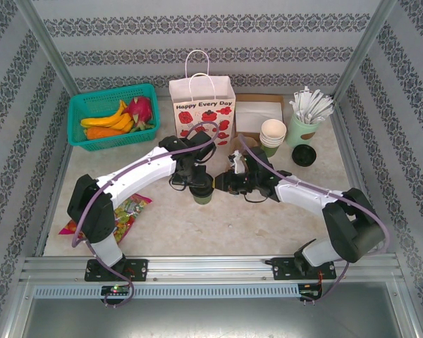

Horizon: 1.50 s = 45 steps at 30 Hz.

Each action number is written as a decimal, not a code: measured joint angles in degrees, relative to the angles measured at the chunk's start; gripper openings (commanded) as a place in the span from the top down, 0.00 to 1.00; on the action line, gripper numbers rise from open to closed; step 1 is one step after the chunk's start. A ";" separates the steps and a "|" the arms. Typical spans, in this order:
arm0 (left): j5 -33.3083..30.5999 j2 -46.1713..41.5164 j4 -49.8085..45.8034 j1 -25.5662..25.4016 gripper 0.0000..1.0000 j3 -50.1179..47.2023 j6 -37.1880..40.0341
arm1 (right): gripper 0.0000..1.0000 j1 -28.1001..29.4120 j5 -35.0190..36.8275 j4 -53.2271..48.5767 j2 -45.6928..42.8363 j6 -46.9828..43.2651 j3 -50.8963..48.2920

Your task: Pack the takeout coffee

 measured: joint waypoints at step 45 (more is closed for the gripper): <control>1.36 -0.87 2.64 1.79 1.00 -1.01 15.52 | 0.59 -2.54 -0.37 -7.87 10.60 4.90 13.46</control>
